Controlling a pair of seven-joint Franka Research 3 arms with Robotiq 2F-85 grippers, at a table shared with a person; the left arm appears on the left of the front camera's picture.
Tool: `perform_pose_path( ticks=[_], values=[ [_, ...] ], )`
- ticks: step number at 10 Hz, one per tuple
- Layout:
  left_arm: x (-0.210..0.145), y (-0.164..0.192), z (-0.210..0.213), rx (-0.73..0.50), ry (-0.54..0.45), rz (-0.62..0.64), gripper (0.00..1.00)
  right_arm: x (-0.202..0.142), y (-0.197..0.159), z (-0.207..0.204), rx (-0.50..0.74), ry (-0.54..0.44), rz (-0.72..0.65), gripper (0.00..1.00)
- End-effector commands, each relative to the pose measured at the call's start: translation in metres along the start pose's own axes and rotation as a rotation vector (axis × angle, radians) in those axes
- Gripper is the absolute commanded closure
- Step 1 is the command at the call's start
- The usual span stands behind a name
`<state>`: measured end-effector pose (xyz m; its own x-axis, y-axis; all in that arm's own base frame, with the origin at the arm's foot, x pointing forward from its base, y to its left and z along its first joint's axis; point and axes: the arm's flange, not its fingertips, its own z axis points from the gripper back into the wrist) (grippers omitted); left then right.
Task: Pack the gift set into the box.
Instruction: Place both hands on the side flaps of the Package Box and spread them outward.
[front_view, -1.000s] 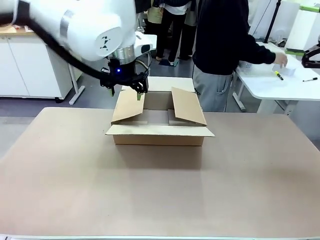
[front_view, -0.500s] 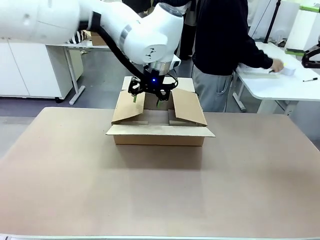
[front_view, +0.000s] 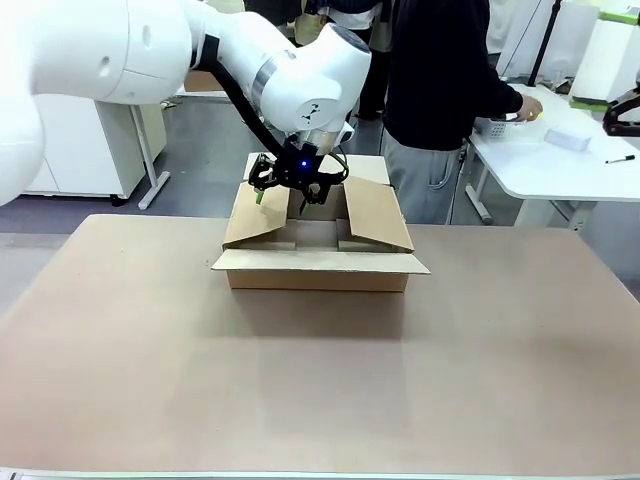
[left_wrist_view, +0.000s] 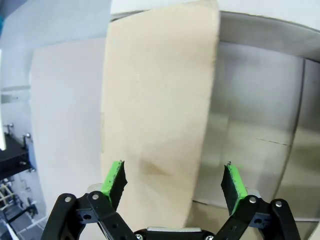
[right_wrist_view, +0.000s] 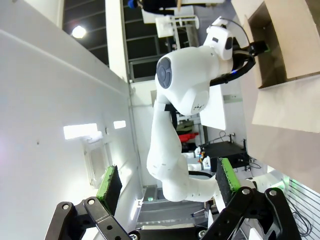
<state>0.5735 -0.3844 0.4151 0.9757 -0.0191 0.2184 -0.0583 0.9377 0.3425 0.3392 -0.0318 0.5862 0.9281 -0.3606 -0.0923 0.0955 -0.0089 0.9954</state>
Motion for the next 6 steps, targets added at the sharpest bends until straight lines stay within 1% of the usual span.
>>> perform_pose_path(
  ticks=[1, 4, 6],
  values=[
    [-0.005, 0.011, 0.013, 0.126, -0.026, 0.018, 0.0, 0.002, 0.001, -0.002, 0.021, 0.001, 0.022, 0.0],
    [-0.008, 0.047, 0.025, 0.187, -0.037, 0.051, 0.0, 0.002, 0.001, -0.002, 0.021, 0.001, 0.022, 0.0],
    [-0.008, 0.08, 0.035, 0.175, -0.05, 0.12, 0.0, 0.002, 0.001, -0.002, 0.021, 0.001, 0.022, 0.0]
  ],
)
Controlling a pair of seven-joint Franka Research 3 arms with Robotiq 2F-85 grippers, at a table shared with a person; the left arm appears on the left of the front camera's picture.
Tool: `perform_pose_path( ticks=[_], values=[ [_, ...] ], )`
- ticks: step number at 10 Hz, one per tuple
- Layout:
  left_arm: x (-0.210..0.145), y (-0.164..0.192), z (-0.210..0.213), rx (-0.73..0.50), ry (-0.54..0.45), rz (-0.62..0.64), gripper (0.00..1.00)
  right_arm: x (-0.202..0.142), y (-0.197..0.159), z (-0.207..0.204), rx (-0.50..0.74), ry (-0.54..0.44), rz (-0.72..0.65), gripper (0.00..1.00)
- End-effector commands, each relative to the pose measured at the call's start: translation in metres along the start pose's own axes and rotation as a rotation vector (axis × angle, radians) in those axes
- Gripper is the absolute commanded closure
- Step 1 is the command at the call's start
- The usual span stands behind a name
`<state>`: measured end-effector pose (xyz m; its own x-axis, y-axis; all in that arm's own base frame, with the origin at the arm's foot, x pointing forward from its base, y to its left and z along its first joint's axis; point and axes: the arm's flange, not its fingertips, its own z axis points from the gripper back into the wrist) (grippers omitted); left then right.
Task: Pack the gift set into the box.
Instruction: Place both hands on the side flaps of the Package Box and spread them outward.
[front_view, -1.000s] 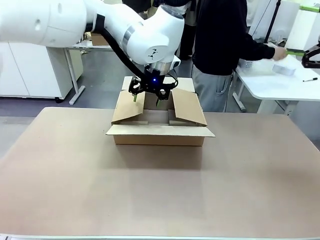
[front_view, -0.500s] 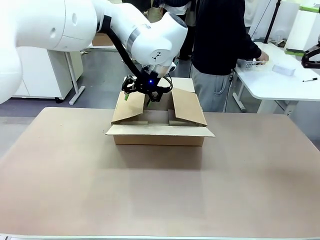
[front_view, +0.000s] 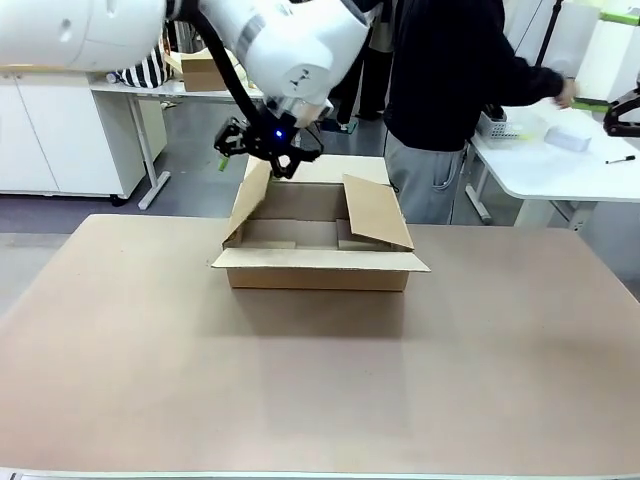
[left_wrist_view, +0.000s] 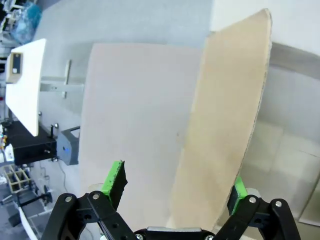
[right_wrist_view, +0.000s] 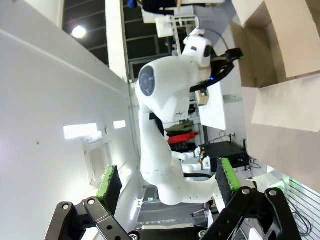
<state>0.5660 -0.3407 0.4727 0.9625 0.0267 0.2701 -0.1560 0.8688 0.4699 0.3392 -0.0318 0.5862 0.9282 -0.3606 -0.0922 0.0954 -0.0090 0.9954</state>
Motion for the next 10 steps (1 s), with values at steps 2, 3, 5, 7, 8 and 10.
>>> perform_pose_path(
  ticks=[2, 3, 5, 7, 8, 10],
  values=[
    [-0.01, 0.052, -0.012, -0.094, 0.024, 0.101, 0.0, 0.002, 0.001, -0.002, 0.021, 0.001, 0.022, 0.0],
    [-0.009, 0.065, -0.021, -0.13, 0.05, 0.128, 0.0, 0.002, 0.001, -0.002, 0.021, 0.001, 0.022, 0.0],
    [-0.009, 0.091, -0.047, -0.238, 0.112, 0.183, 0.0, 0.002, 0.001, -0.002, 0.021, 0.001, 0.022, 0.0],
    [-0.013, 0.112, -0.071, -0.338, 0.157, 0.231, 0.0, 0.002, 0.001, -0.002, 0.021, 0.001, 0.022, 0.0],
    [-0.015, 0.123, -0.08, -0.372, 0.167, 0.263, 0.0, 0.002, 0.001, -0.002, 0.021, 0.001, 0.022, 0.0],
    [-0.02, 0.144, -0.097, -0.53, 0.183, 0.304, 0.0, 0.002, 0.001, -0.002, 0.021, 0.001, 0.022, 0.0]
  ],
)
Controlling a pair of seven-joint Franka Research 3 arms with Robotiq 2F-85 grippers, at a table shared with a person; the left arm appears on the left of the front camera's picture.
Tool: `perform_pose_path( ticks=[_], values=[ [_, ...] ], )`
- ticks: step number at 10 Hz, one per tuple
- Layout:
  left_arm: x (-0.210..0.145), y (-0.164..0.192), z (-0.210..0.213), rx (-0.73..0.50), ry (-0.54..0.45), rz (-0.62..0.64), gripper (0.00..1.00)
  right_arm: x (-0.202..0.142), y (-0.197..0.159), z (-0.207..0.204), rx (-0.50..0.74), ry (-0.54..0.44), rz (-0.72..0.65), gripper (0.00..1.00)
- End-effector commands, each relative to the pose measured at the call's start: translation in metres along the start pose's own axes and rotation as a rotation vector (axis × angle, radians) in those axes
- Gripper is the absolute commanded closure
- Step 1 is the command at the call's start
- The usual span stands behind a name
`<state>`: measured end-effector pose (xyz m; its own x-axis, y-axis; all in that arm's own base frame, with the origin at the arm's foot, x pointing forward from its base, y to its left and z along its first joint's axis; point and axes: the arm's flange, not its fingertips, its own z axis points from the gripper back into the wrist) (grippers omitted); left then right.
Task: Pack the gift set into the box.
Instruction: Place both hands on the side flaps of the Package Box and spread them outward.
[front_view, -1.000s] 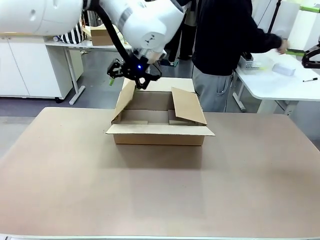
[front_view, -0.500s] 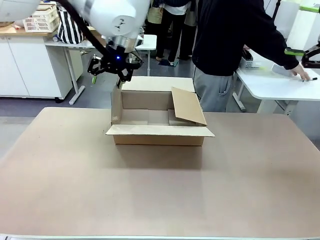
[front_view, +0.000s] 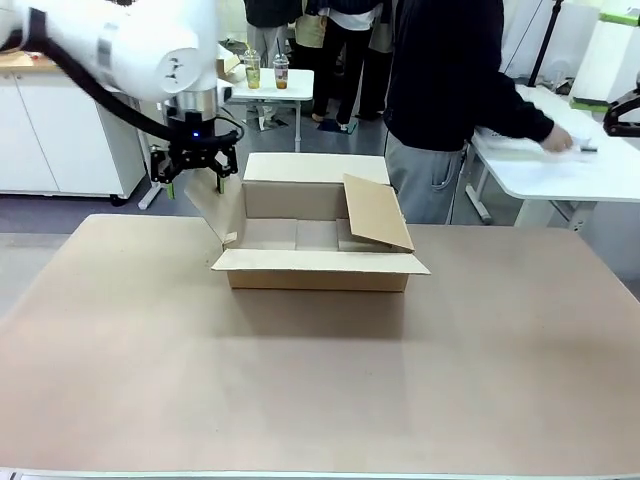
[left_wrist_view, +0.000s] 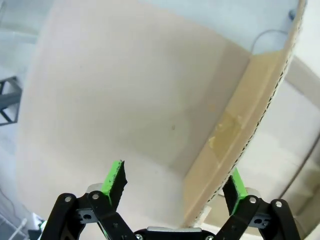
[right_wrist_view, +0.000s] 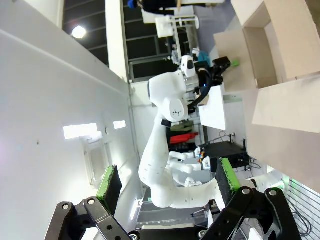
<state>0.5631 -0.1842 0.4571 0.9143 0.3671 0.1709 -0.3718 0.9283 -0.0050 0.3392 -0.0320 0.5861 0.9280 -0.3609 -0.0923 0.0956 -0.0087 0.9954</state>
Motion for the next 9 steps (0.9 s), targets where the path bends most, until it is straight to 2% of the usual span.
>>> perform_pose_path(
  ticks=[1, 4, 7, 8, 9],
  values=[
    [-0.01, 0.029, -0.007, -0.173, 0.038, -0.006, 0.0, 0.002, 0.001, -0.002, 0.021, 0.002, 0.022, 0.0],
    [-0.009, 0.06, -0.026, -0.415, 0.112, 0.007, 0.0, 0.002, 0.001, -0.002, 0.021, 0.002, 0.022, 0.0],
    [-0.008, 0.09, -0.032, -0.641, 0.108, -0.023, 0.0, 0.002, 0.001, -0.002, 0.021, 0.002, 0.022, 0.0],
    [0.003, 0.061, -0.023, -0.474, 0.085, 0.035, 0.0, 0.002, 0.001, -0.002, 0.021, 0.002, 0.022, 0.0],
    [0.003, 0.061, -0.023, -0.474, 0.085, 0.035, 0.0, 0.002, 0.001, -0.002, 0.021, 0.002, 0.022, 0.0]
  ],
)
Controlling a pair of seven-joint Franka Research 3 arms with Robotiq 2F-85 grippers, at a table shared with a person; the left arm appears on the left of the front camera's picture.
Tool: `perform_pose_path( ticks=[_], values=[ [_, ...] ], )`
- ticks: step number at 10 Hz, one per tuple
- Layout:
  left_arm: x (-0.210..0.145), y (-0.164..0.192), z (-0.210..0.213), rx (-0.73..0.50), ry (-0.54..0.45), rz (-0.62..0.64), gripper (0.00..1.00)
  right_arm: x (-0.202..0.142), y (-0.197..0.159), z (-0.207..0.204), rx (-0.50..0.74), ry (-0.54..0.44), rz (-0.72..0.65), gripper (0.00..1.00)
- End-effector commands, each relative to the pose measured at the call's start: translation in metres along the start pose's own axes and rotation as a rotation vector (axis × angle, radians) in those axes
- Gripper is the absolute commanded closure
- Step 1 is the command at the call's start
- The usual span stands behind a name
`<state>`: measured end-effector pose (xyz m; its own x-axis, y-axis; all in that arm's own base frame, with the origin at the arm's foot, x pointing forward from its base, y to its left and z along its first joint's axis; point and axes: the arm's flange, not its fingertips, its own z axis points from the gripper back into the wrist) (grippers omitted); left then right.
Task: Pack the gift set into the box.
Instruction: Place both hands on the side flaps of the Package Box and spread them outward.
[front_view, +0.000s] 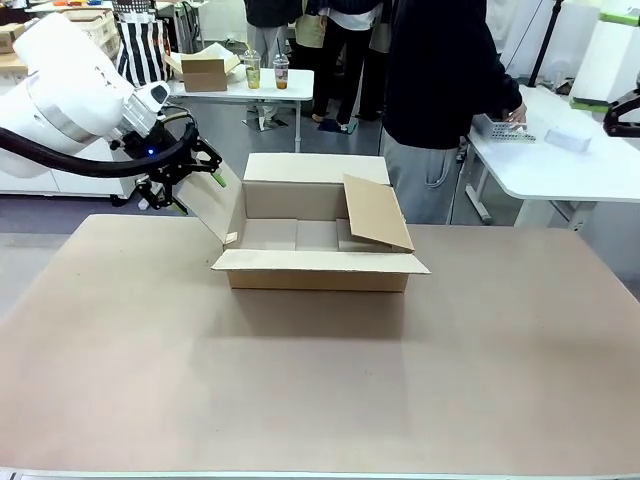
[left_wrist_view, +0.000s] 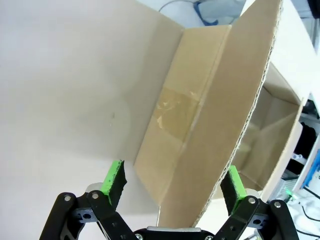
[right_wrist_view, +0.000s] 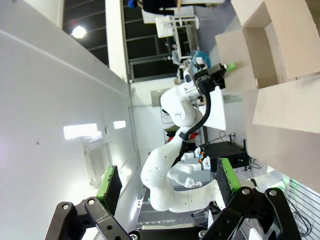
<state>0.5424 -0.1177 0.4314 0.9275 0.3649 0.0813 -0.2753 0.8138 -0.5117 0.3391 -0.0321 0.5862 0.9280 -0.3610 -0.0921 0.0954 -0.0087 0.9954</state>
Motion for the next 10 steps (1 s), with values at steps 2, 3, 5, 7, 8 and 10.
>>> perform_pose_path(
  ticks=[2, 3, 5, 7, 8, 10],
  values=[
    [0.001, -0.009, -0.001, 0.06, -0.01, 0.018, 0.0, 0.002, 0.001, -0.002, 0.021, 0.002, 0.022, 0.0],
    [0.001, -0.009, -0.001, 0.06, -0.01, 0.018, 0.0, 0.0, 0.0, 0.0, 0.0, 0.0, 0.0, 0.0],
    [0.001, -0.009, -0.001, 0.06, -0.01, 0.018, 0.0, 0.011, 0.032, -0.073, -0.343, -0.061, 0.103, 0.0],
    [0.001, -0.009, -0.001, 0.06, -0.01, 0.018, 0.0, 0.045, 0.031, -0.179, -0.678, 0.079, 0.173, 0.0],
    [0.001, -0.009, -0.001, 0.06, -0.01, 0.018, 0.0, 0.056, 0.022, -0.226, -0.803, 0.16, 0.202, 0.0],
    [0.001, -0.009, -0.001, 0.06, -0.01, 0.018, 0.0, 0.059, -0.016, -0.302, -1.004, 0.268, 0.303, 0.0]
  ],
)
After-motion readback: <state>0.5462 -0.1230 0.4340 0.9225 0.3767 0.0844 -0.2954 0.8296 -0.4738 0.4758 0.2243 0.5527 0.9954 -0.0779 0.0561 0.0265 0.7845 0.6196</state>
